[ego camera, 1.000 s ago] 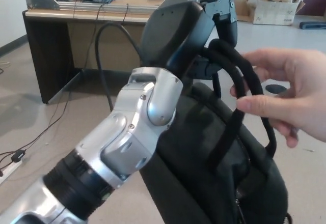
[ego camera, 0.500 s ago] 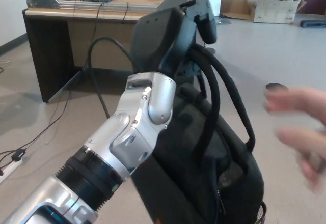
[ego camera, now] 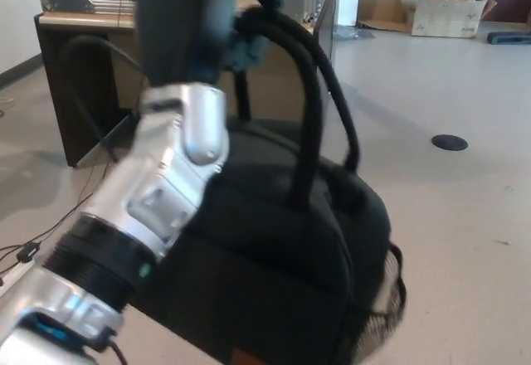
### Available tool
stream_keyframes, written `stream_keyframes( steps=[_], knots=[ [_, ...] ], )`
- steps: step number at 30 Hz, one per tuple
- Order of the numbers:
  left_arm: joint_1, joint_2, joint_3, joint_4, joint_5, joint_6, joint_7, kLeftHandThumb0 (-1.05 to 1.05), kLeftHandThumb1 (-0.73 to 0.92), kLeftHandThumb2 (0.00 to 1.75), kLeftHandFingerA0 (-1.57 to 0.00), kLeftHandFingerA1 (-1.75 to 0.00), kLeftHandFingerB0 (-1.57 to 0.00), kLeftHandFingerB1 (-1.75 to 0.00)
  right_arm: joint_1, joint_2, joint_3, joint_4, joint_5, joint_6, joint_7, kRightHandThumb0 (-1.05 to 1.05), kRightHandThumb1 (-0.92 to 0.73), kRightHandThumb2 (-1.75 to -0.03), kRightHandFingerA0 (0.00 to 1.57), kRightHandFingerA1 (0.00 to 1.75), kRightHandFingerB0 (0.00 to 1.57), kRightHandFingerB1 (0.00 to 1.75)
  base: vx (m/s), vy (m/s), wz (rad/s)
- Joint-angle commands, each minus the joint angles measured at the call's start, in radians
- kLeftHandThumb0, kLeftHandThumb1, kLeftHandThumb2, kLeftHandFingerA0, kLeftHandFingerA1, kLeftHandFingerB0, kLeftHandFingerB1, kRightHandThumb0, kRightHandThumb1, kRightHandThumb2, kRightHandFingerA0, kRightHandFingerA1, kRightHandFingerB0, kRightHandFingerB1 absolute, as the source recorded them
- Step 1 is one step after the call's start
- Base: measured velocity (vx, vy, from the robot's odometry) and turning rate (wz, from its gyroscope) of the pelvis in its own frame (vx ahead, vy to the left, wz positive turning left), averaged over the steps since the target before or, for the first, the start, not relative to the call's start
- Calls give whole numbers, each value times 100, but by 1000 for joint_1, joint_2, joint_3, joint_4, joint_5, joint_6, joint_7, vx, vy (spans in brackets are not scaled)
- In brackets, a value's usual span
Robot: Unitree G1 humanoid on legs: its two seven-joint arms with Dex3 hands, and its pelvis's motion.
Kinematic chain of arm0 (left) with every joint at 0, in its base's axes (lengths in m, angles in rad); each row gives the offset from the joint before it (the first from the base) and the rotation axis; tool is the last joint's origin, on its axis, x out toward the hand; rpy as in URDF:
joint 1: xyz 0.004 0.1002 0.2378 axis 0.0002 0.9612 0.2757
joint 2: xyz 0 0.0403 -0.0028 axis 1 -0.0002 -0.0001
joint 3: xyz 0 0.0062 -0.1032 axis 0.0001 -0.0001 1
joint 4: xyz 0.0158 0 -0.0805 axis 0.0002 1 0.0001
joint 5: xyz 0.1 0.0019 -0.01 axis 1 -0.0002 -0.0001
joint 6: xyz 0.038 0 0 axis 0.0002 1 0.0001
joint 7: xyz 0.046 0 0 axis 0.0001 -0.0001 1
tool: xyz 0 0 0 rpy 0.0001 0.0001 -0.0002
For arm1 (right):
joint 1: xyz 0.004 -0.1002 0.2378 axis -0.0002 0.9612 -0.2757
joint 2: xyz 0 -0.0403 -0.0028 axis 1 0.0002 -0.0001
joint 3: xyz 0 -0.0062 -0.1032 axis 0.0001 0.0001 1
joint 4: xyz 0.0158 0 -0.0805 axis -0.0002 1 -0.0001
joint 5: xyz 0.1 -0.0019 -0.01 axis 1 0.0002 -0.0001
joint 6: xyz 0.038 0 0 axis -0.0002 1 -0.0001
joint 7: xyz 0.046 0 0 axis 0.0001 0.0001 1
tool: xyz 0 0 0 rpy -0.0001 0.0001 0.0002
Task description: A person hands over a black lunchbag to the robot and the robot uses its left hand to grab the strips of the lunchbag, the gives it back to the person.
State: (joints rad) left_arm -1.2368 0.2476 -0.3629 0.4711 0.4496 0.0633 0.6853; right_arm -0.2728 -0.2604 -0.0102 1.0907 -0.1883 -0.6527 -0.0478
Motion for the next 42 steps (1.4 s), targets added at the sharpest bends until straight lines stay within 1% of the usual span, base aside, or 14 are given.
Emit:
stream_keyframes(
  steps=[1,2,12,13,14,15,19,20,21,32,34,35,40,42],
  knots=[
    [-72,195,161,-38,138,-346,340,-22,43,82,-124,-145,-106,-135,-12,-22,-4,11,3,25,-9,-76,-83,-65,42,43,39,37,0,0,0],
    [-45,239,182,-62,152,-338,341,-19,60,58,-90,-175,-70,-175,-8,-22,-4,6,5,27,-3,-74,-83,-65,42,42,38,37,0,0,0],
    [154,379,320,-238,160,-401,320,-21,61,57,-90,-175,-69,-175,13,-29,5,12,-7,17,-10,-75,-78,-67,42,43,37,37,0,0,0],
    [176,390,338,-256,161,-409,322,-20,60,58,-92,-175,-70,-175,13,-29,6,14,-8,17,-10,-69,-65,-106,36,56,25,48,0,0,0],
    [195,400,356,-272,159,-420,322,-20,60,58,-92,-175,-70,-175,13,-28,6,15,-7,15,-10,-69,-65,-106,36,56,25,48,0,0,0],
    [212,405,371,-286,158,-427,322,-20,59,57,-93,-175,-71,-175,12,-27,6,16,-5,17,-8,-73,-82,-65,42,42,39,37,0,0,0],
    [313,426,452,-377,138,-468,307,-19,59,58,-92,-175,-70,-175,10,-26,6,19,-4,19,-6,-78,-76,-69,42,44,36,38,0,0,0],
    [380,435,488,-421,139,-492,312,-25,42,84,-125,-143,-101,-131,12,-28,6,18,-4,11,-7,-79,-76,-69,42,45,37,39,0,0,0],
    [402,435,503,-438,141,-497,311,-20,57,61,-95,-175,-68,-175,12,-29,7,18,-6,10,-9,-78,-76,-70,42,45,37,38,0,0,0],
    [813,364,702,-712,192,-526,268,-21,59,63,-102,-175,-76,-175,10,-28,16,17,-13,16,-12,-76,-77,-69,41,44,37,38,0,0,0],
    [895,321,733,-748,181,-540,272,-21,57,64,-102,-175,-78,-175,9,-32,20,19,-19,4,-18,-69,-65,-106,39,58,31,51,0,0,0],
    [924,309,747,-760,187,-543,271,-21,59,62,-102,-175,-77,-175,9,-31,19,17,-15,8,-16,-79,-78,-69,42,45,38,39,0,0,0],
    [1078,268,833,-727,240,-656,348,-16,61,60,-102,-175,-73,-175,-6,-29,18,22,-9,18,-13,-75,-84,-65,42,42,41,37,0,0,0],
    [1101,255,837,-716,245,-678,350,-14,57,63,-101,-175,-73,-175,-10,-29,16,24,-6,17,-12,-71,-65,-106,39,57,32,51,0,0,0]
  ],
)
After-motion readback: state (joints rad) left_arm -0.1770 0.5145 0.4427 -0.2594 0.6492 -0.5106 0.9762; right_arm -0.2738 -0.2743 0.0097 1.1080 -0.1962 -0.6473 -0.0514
